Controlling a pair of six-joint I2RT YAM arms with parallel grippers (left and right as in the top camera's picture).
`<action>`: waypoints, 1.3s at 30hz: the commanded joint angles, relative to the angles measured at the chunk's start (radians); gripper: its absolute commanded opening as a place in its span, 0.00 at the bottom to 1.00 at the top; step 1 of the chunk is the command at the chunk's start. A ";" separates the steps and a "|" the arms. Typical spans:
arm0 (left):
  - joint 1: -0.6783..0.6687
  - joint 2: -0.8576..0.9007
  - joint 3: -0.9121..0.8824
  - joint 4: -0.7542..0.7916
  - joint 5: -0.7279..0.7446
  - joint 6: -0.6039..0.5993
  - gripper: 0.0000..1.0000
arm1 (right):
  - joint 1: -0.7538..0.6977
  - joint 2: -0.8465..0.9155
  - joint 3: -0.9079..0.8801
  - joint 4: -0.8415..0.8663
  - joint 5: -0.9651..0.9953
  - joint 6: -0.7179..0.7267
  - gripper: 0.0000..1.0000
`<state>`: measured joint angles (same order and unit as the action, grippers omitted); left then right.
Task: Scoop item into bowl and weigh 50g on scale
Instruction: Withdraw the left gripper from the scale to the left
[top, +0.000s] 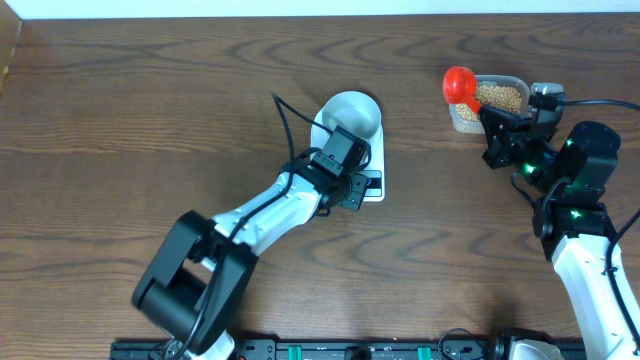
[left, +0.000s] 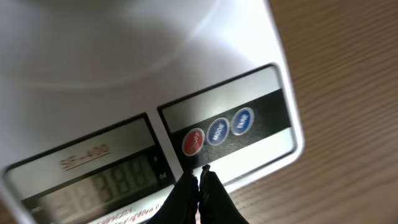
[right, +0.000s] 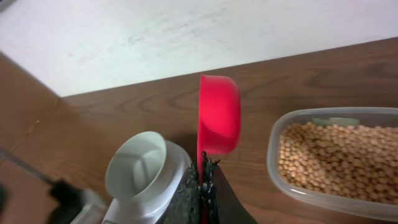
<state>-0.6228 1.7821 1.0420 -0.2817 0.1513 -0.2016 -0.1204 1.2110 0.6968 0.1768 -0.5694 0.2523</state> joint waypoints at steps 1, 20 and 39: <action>0.001 -0.058 -0.006 -0.002 -0.014 0.025 0.07 | 0.004 0.002 0.022 0.007 0.070 0.025 0.01; -0.003 -0.035 -0.006 0.029 -0.014 0.071 0.07 | 0.004 0.033 0.021 0.138 0.343 0.040 0.01; 0.018 -0.077 -0.006 -0.424 -0.197 0.183 0.07 | 0.003 0.183 0.023 0.390 0.378 0.093 0.01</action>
<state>-0.6147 1.7454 1.0378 -0.6735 -0.0093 -0.0788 -0.1204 1.3926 0.7006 0.5522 -0.2230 0.3305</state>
